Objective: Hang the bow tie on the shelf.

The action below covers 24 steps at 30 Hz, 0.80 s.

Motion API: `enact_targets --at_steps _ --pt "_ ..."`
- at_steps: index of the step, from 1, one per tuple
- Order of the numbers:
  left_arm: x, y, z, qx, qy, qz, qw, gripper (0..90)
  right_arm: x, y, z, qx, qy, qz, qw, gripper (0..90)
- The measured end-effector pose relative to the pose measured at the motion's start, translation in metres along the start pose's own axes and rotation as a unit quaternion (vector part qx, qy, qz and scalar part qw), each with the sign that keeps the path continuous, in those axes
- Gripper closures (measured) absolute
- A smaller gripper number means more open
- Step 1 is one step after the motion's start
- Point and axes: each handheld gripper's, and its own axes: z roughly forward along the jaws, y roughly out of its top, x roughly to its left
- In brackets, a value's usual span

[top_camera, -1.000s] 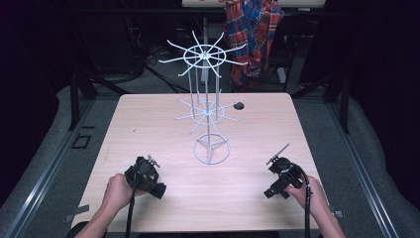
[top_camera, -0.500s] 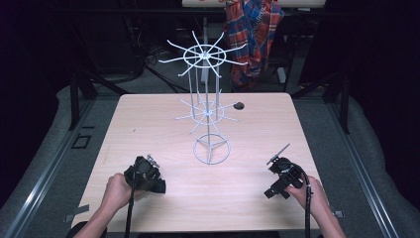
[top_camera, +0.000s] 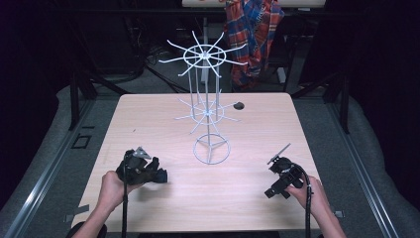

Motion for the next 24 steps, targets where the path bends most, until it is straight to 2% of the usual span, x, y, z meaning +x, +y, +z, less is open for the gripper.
enact_targets --at_steps 5,6,7,8,11,12,14,15,16,18,19,20,24 --pt "0.002 0.001 -0.004 -0.016 -0.001 -0.006 0.9999 86.3 0.000 0.000 0.000 0.002 0.000 0.000 1.0000 10.4" --pt "0.003 0.002 -0.007 -0.028 0.000 -0.009 0.9996 86.3 0.000 0.000 0.000 0.002 -0.001 0.000 1.0000 10.4" --pt "0.003 0.002 -0.007 -0.028 0.000 -0.009 0.9996 86.3 0.000 0.000 0.000 0.002 0.000 0.000 1.0000 10.5" --pt "0.003 0.002 -0.009 -0.043 0.001 -0.015 0.9989 86.3 0.000 0.000 0.000 0.002 0.000 0.000 1.0000 10.5" --pt "0.005 0.003 -0.013 -0.058 -0.001 -0.018 0.9982 86.3 0.000 0.000 0.001 0.002 0.000 -0.001 1.0000 10.5" --pt "0.005 0.004 -0.014 -0.062 0.000 -0.018 0.9979 86.3 0.001 -0.001 0.002 -0.009 0.002 0.009 0.9999 10.5" --pt "0.006 0.005 -0.016 -0.072 0.000 -0.018 0.9973 86.3 0.001 -0.001 0.002 -0.009 0.002 0.009 0.9999 10.5" --pt "0.006 0.006 -0.016 -0.074 -0.003 -0.019 0.9971 86.3 -0.001 0.001 0.000 0.011 -0.001 -0.009 0.9999 10.5" --pt "0.006 0.007 -0.018 -0.080 -0.006 -0.020 0.9966 86.4 -0.002 0.002 -0.001 0.015 -0.002 -0.013 0.9998 10.5" --pt "0.006 0.008 -0.018 -0.080 -0.007 -0.019 0.9966 86.5 -0.001 0.001 0.000 0.012 -0.001 -0.011 0.9999 10.5" --pt "0.006 0.009 -0.019 -0.084 -0.008 -0.019 0.9963 86.5 0.001 -0.001 0.003 -0.009 0.002 0.009 0.9999 10.5" --pt "0.007 0.009 -0.019 -0.085 -0.009 -0.020 0.9961 86.5 0.000 0.000 0.001 0.004 0.002 0.003 1.0000 10.5" --pt "0.007 0.010 -0.020 -0.089 -0.008 -0.022 0.9957 86.7 0.000 -0.001 0.001 0.002 0.005 0.007 1.0000 10.6"
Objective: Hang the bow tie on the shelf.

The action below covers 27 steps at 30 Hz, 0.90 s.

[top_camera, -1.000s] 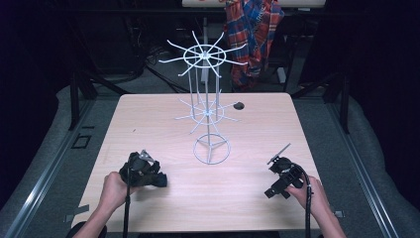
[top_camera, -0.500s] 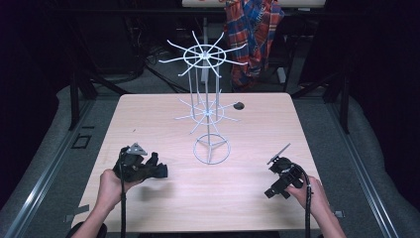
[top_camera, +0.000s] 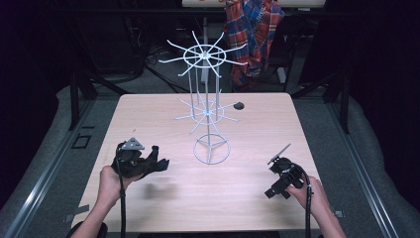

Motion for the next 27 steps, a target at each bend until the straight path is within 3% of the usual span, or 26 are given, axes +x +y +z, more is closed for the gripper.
enact_targets --at_steps 5,10,13,18,23,27 --pt "0.002 0.002 -0.003 -0.010 -0.003 -0.005 0.9999 86.8 -0.001 0.001 -0.001 0.010 -0.001 -0.010 0.9999 10.6" --pt "0.003 0.005 -0.004 -0.022 -0.004 -0.007 0.9997 86.7 0.001 0.000 0.001 -0.005 0.001 0.004 1.0000 10.7" --pt "0.003 0.008 -0.005 -0.025 -0.006 -0.009 0.9996 86.7 -0.001 0.001 -0.001 0.011 -0.002 -0.011 0.9999 10.7" --pt "0.003 0.014 -0.004 -0.034 -0.008 -0.007 0.9994 86.7 0.000 0.000 0.001 -0.001 0.000 -0.002 1.0000 10.7" --pt "0.002 0.020 -0.003 -0.038 -0.011 -0.003 0.9992 86.7 -0.002 -0.001 -0.001 0.012 -0.004 -0.011 0.9999 10.7" --pt "0.003 0.026 -0.001 -0.041 -0.016 -0.003 0.9990 86.7 0.000 -0.003 0.001 -0.005 -0.003 0.005 1.0000 10.7"
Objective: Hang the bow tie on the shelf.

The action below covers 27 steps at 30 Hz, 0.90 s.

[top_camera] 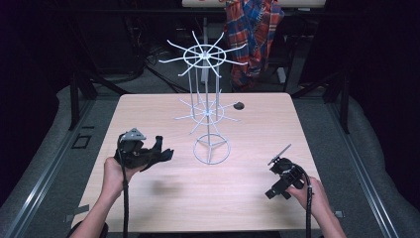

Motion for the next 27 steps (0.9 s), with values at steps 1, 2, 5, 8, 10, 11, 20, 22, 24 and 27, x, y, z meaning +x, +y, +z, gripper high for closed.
enact_targets --at_steps 1,2,5,8,10,11,20,22,24,27 --pt "0.001 0.003 0.000 -0.002 -0.002 -0.001 1.0000 86.7 -0.002 0.001 -0.002 0.012 0.000 -0.010 0.9999 10.7" --pt "0.001 0.003 0.000 -0.002 -0.002 -0.001 1.0000 86.7 -0.002 0.001 -0.002 0.012 0.000 -0.010 0.9999 10.7" --pt "0.001 0.007 0.001 -0.010 -0.003 -0.003 0.9999 86.7 -0.002 0.001 -0.002 0.014 -0.001 -0.012 0.9998 10.7" --pt "0.001 0.012 0.001 -0.013 -0.003 -0.002 0.9999 86.7 -0.002 0.001 -0.002 0.015 -0.002 -0.013 0.9998 10.8" --pt "0.001 0.016 0.001 -0.017 -0.003 0.001 0.9999 86.7 -0.002 0.001 -0.002 0.013 -0.001 -0.012 0.9998 10.7" --pt "0.002 0.018 0.001 -0.016 -0.004 0.001 0.9999 86.7 -0.002 0.001 -0.002 0.013 -0.001 -0.012 0.9998 10.8" --pt "0.005 0.027 0.000 -0.032 -0.008 -0.005 0.9994 86.7 -0.002 0.000 -0.001 0.011 0.002 -0.009 0.9999 10.8" --pt "0.005 0.030 0.000 -0.036 -0.008 -0.003 0.9993 86.7 -0.002 0.000 -0.001 0.010 0.003 -0.008 0.9999 10.8" --pt "0.004 0.033 -0.001 -0.038 -0.008 0.000 0.9992 86.8 -0.001 0.000 -0.001 0.011 0.004 -0.005 0.9999 10.8" --pt "0.004 0.036 -0.002 -0.045 -0.009 0.001 0.9989 86.7 -0.002 0.000 -0.001 0.015 0.002 -0.007 0.9999 10.8"
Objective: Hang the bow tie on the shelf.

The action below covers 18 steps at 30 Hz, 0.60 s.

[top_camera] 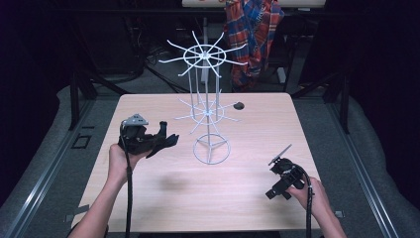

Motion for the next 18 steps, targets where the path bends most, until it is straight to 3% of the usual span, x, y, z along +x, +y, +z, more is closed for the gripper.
enact_targets --at_steps 16,18 --pt "-0.005 0.018 0.000 -0.028 -0.005 0.013 0.9995 86.7 0.000 0.000 -0.001 0.003 -0.004 -0.006 1.0000 10.8" --pt "-0.006 0.018 0.000 -0.027 -0.005 0.013 0.9995 86.7 0.001 -0.002 0.001 -0.011 -0.002 0.008 0.9999 10.7"
